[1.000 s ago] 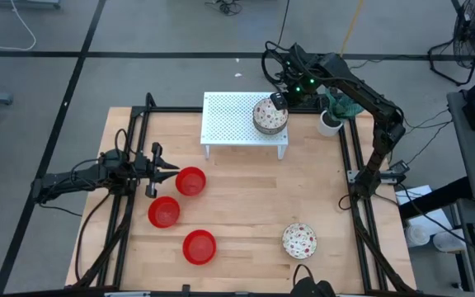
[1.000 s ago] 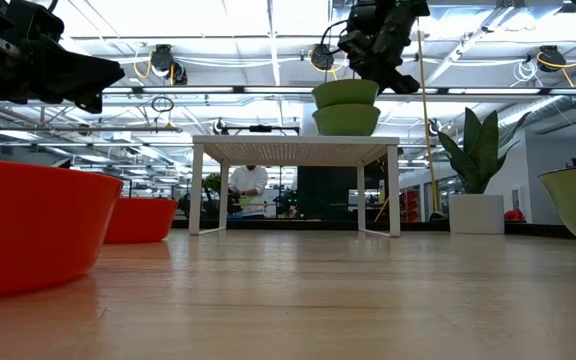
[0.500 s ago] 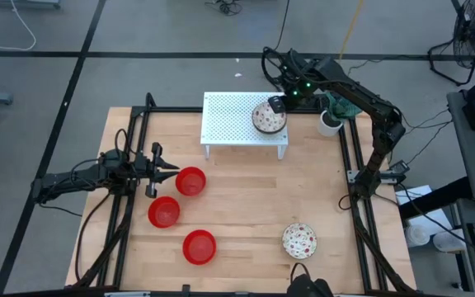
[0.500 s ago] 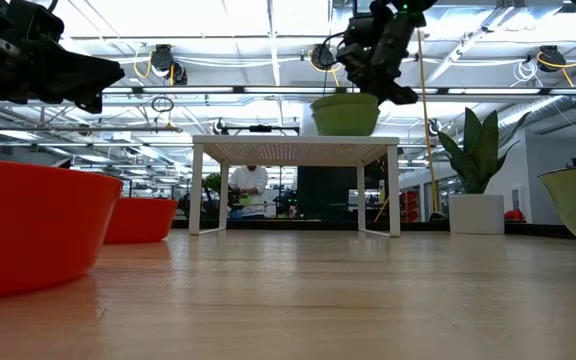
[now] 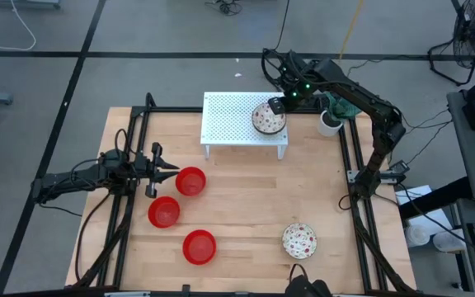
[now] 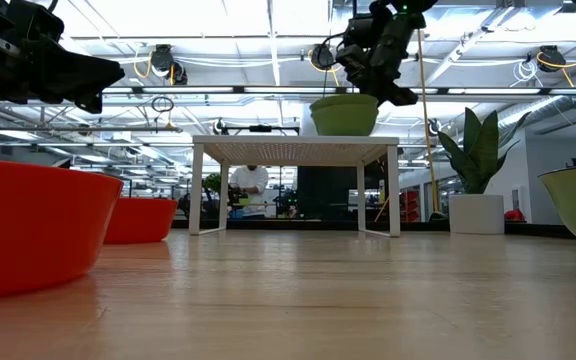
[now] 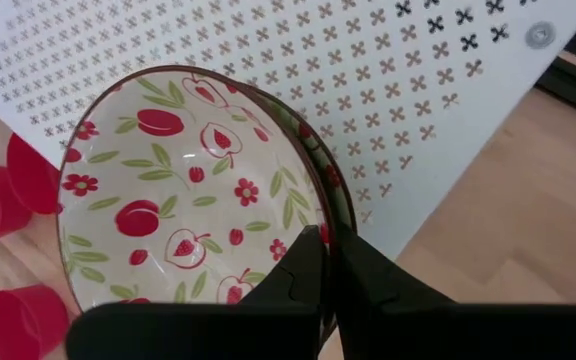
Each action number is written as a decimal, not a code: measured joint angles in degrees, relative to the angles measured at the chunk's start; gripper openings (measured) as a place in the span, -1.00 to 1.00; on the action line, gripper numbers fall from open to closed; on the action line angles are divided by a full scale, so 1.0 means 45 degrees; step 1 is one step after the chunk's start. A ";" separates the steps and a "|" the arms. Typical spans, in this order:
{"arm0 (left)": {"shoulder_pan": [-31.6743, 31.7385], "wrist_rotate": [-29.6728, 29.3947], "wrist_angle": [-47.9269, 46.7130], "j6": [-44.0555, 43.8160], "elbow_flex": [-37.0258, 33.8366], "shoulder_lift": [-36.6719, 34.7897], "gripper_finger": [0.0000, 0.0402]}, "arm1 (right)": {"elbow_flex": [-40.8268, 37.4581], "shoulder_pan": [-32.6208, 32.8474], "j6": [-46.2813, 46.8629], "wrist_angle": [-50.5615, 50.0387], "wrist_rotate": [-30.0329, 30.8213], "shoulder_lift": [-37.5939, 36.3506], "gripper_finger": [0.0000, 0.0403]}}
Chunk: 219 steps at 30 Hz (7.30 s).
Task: Pick & Place Mini bowls
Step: Stack the top white patterned bowl on the white patterned bowl on the shelf, then stack the white patterned bowl on the white patterned bowl on the shelf
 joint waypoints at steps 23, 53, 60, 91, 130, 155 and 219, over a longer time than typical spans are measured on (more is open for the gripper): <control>-0.0001 0.0000 0.0000 0.0000 0.0001 -0.0005 -0.68 | -0.0681 0.0097 -0.0019 0.0949 -0.0355 -0.0416 -0.74; 0.0000 0.0000 0.0000 0.0000 0.0003 -0.0003 -0.68 | -0.0707 0.1558 -0.0576 0.0256 0.0029 -0.3242 -0.48; -0.0001 0.0000 0.0000 0.0000 0.0005 -0.0005 -0.68 | -0.2383 0.3714 0.0449 0.0675 0.0334 -0.4586 -0.48; 0.0004 0.0000 0.0000 0.0000 0.0005 -0.0005 -0.68 | -1.1804 1.3987 0.3955 1.2248 0.1800 -0.7733 -0.48; -0.0001 0.0000 0.0000 0.0000 0.0000 0.0000 -0.68 | -0.5428 1.6971 0.8182 -0.0689 0.4340 -0.0989 -0.65; 0.0004 -0.0005 0.0000 0.0000 0.0001 -0.0005 -0.68 | -0.8634 1.6814 0.7278 0.2059 0.4929 -0.1015 -0.18; 0.0003 0.0000 0.0000 0.0000 0.0001 -0.0005 -0.68 | -1.1163 1.5573 0.5698 0.6064 0.2908 -0.2696 -0.21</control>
